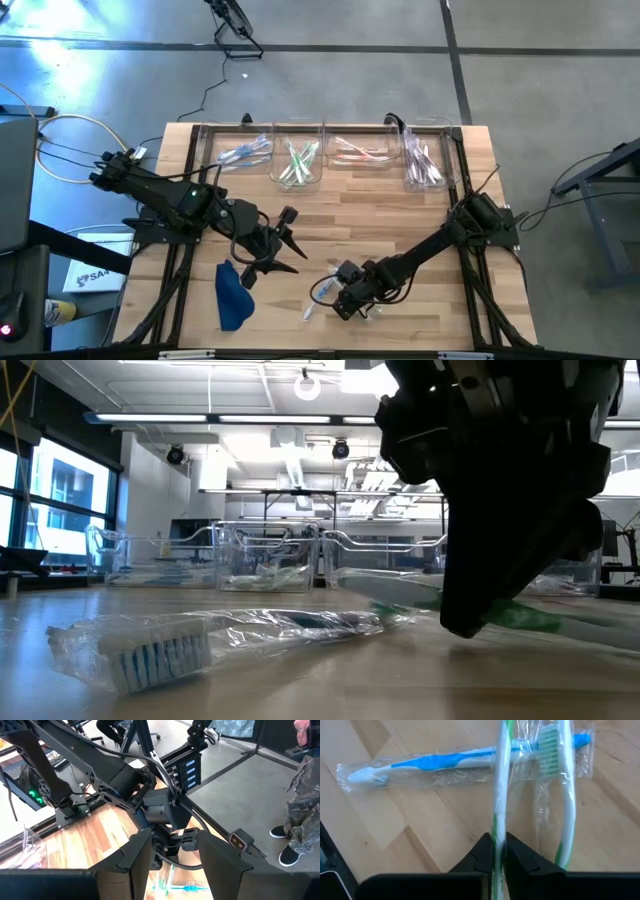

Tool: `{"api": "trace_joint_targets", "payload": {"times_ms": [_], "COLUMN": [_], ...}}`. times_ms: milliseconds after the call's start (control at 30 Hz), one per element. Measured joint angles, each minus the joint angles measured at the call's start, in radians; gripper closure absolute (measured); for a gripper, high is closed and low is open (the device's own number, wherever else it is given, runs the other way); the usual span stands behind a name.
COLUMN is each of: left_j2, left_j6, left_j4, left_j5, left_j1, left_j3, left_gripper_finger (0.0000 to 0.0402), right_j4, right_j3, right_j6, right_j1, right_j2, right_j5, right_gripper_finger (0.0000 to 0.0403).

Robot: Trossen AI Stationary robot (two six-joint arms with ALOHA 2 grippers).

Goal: Pick & Place Toothbrushes
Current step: Put the green toothbrush into the middle left transparent bin

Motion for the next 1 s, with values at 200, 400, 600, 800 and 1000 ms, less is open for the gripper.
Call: {"api": "trace_joint_targets", "payload": {"times_ms": [200, 400, 600, 800, 1000], "left_j2": [0.000, 0.000, 0.000, 0.000, 0.000], "left_j6": [0.000, -0.037, -0.101, -0.106, -0.108], "left_j4": [0.001, 0.003, 0.013, 0.042, 0.186], "left_j5": [0.000, 0.000, 0.000, -0.003, -0.091], "left_j1": [0.000, 0.000, 0.000, 0.000, 0.000], "left_j3": [0.000, 0.000, 0.000, 0.000, 0.000], "left_gripper_finger": [0.0245, 0.0245, 0.0245, 0.0245, 0.0245], "right_j4": [0.001, 0.002, 0.008, 0.032, 0.078], "right_j3": [0.000, 0.000, 0.000, 0.000, 0.000], "right_j6": [-0.025, -0.079, -0.171, -0.288, -0.400], "right_j1": [0.000, -0.006, -0.035, -0.053, -0.052], "right_j2": [-0.003, -0.074, -0.232, -0.432, -0.599], "right_j5": [-0.043, -0.048, -0.002, 0.088, 0.227], "right_gripper_finger": [0.0388, 0.0390, 0.0390, 0.0390, 0.0390]}}
